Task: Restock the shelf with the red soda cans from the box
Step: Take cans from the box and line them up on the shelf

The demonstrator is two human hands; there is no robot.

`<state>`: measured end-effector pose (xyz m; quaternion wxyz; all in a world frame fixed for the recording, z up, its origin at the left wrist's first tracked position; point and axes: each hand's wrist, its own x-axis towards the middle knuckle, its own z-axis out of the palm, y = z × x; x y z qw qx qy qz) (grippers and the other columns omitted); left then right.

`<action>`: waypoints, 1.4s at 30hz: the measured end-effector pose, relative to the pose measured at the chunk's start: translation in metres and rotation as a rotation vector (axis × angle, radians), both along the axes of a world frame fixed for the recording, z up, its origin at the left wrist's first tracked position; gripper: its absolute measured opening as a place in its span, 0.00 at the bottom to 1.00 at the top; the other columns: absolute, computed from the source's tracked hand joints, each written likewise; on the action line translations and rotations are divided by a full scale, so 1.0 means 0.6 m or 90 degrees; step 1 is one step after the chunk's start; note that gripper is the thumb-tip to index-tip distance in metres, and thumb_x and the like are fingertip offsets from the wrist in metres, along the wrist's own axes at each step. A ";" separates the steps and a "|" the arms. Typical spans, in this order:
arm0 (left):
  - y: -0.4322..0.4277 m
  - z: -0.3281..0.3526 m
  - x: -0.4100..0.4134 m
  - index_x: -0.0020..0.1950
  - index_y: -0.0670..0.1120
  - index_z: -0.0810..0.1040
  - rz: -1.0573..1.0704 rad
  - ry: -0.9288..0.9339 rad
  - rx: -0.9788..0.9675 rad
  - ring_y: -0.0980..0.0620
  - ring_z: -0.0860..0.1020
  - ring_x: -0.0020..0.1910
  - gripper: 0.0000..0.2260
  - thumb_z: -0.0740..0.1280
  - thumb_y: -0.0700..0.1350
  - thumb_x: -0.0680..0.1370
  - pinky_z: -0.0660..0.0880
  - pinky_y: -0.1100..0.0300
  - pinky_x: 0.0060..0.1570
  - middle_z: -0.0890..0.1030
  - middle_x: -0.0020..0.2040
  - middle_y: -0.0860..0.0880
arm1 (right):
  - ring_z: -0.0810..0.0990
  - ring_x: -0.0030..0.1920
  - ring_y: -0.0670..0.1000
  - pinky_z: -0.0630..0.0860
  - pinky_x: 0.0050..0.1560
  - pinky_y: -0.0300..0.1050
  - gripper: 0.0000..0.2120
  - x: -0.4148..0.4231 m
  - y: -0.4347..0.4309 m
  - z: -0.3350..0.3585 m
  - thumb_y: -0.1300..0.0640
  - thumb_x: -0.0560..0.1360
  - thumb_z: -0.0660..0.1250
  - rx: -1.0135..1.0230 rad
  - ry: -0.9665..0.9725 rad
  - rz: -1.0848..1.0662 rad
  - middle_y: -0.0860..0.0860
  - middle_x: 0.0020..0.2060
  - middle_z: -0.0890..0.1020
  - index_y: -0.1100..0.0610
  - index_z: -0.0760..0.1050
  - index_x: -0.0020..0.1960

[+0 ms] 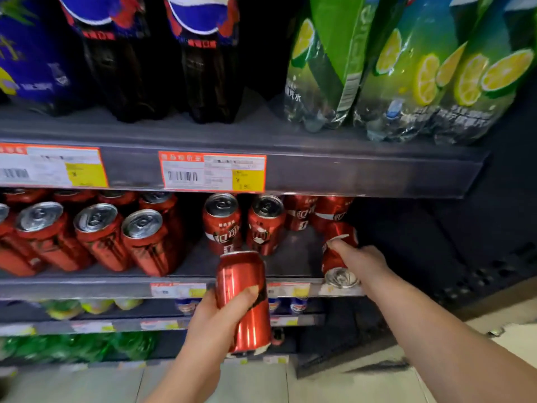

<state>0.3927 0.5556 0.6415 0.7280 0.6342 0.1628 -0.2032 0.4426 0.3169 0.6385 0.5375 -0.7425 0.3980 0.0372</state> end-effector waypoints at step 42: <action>-0.067 0.038 0.017 0.59 0.59 0.71 -0.163 -0.103 0.037 0.56 0.82 0.49 0.29 0.74 0.51 0.60 0.77 0.59 0.45 0.82 0.51 0.55 | 0.75 0.61 0.43 0.72 0.64 0.44 0.41 -0.078 0.077 0.107 0.43 0.63 0.76 0.075 -0.168 0.442 0.42 0.63 0.74 0.44 0.62 0.72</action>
